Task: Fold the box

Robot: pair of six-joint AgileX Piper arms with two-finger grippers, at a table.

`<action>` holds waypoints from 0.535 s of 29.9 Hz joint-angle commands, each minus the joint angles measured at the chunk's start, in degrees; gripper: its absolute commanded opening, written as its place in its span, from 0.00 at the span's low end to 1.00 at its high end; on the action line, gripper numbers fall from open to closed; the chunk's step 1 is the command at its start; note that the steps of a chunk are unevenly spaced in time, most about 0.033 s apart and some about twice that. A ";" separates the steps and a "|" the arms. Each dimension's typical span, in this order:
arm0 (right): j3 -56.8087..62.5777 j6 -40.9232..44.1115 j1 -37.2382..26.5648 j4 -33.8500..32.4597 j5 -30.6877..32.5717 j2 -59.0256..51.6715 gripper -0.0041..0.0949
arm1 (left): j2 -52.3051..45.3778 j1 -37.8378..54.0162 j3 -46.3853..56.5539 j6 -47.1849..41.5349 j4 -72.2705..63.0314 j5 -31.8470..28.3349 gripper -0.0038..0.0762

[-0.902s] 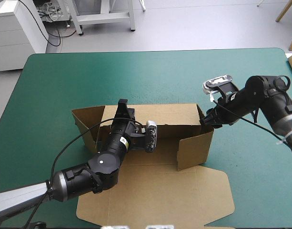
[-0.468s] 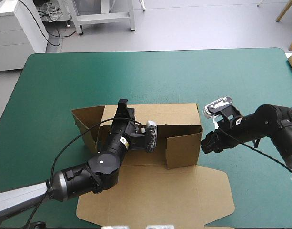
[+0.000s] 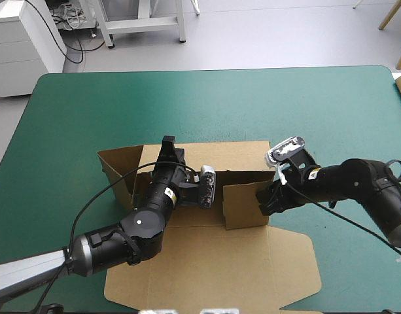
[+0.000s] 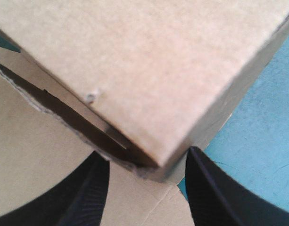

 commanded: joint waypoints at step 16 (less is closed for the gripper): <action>5.37 37.66 14.29 -26.69 -21.32 -1.60 0.42 | -1.97 -0.37 -1.32 -0.01 2.47 0.20 0.04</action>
